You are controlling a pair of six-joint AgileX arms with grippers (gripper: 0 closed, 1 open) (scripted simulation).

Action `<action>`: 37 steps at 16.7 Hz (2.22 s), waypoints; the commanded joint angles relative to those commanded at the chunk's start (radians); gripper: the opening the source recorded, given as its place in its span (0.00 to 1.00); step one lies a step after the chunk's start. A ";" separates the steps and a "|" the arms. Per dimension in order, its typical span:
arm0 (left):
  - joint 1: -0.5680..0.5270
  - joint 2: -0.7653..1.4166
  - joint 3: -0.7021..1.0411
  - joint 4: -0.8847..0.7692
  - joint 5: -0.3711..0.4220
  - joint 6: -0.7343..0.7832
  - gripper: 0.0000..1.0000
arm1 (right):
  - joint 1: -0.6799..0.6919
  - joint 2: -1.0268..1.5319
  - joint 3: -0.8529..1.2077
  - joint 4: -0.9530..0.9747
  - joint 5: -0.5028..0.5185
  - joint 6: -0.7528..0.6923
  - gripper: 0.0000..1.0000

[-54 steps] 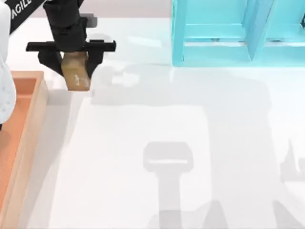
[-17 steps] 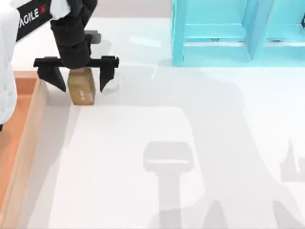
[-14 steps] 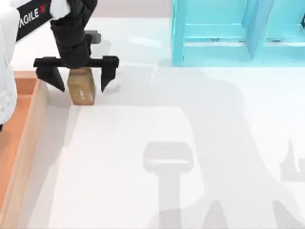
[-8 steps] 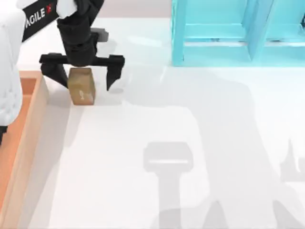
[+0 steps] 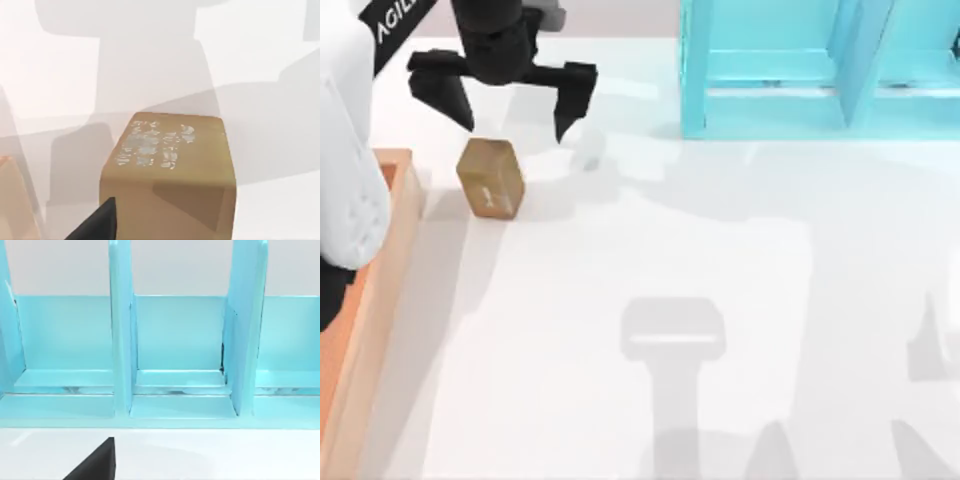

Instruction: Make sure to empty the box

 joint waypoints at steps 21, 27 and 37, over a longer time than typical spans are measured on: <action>0.349 -0.437 -0.573 0.035 0.021 0.195 1.00 | 0.000 0.000 0.000 0.000 0.000 0.000 1.00; 0.489 -0.633 -0.819 0.106 0.018 0.328 1.00 | 0.000 0.000 0.000 0.000 0.000 0.000 1.00; 0.503 -0.638 -0.917 0.199 0.018 0.341 1.00 | 0.000 0.000 0.000 0.000 0.000 0.000 1.00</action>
